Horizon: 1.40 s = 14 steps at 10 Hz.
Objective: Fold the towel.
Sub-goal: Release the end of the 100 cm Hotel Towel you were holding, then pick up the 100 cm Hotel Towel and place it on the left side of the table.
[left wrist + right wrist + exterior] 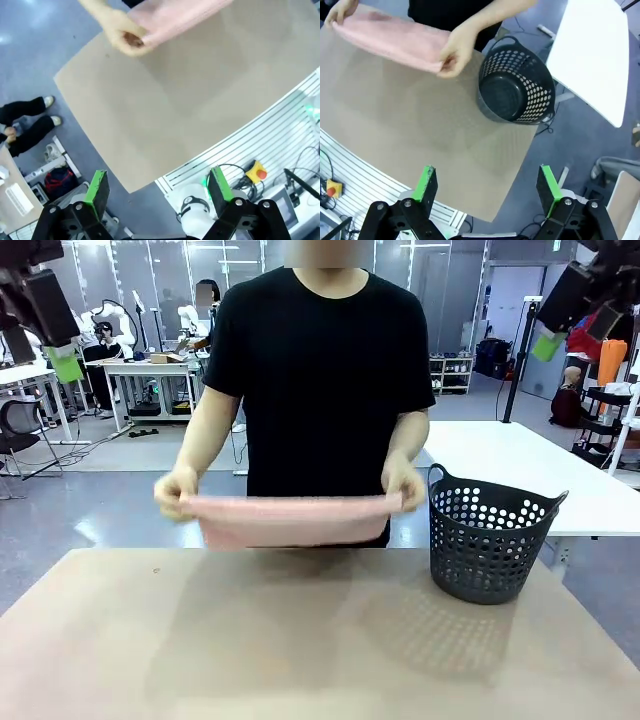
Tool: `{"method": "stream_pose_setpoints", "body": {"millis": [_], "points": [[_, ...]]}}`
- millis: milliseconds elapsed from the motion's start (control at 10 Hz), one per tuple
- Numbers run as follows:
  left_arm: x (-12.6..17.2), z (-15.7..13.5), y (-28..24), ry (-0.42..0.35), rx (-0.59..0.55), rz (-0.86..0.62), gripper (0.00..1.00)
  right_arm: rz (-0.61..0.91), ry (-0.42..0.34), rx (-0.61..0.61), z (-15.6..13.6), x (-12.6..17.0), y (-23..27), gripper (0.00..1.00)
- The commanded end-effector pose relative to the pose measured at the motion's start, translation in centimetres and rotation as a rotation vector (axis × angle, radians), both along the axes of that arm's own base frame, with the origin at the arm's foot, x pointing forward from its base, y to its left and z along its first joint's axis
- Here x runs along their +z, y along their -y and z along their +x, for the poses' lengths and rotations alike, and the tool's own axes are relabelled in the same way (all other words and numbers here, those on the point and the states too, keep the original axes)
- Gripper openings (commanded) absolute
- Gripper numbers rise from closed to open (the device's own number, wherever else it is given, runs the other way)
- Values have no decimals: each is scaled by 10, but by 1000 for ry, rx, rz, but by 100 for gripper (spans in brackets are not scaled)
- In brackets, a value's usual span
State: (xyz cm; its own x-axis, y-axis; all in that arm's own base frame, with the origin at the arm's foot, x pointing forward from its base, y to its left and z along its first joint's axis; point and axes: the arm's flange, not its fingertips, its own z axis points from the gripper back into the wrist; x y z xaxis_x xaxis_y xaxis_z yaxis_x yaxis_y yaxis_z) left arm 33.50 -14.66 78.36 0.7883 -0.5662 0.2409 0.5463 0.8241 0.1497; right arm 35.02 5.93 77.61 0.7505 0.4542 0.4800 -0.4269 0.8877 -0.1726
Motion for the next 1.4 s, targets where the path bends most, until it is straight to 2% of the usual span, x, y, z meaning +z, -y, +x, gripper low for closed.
{"method": "stream_pose_setpoints", "body": {"millis": [0,1300], "points": [[4,3,1,-3,-22,-5,100,0,10,6,-1,6,0,100],[4,3,1,-3,-22,-5,100,0,10,6,-1,6,0,100]]}}
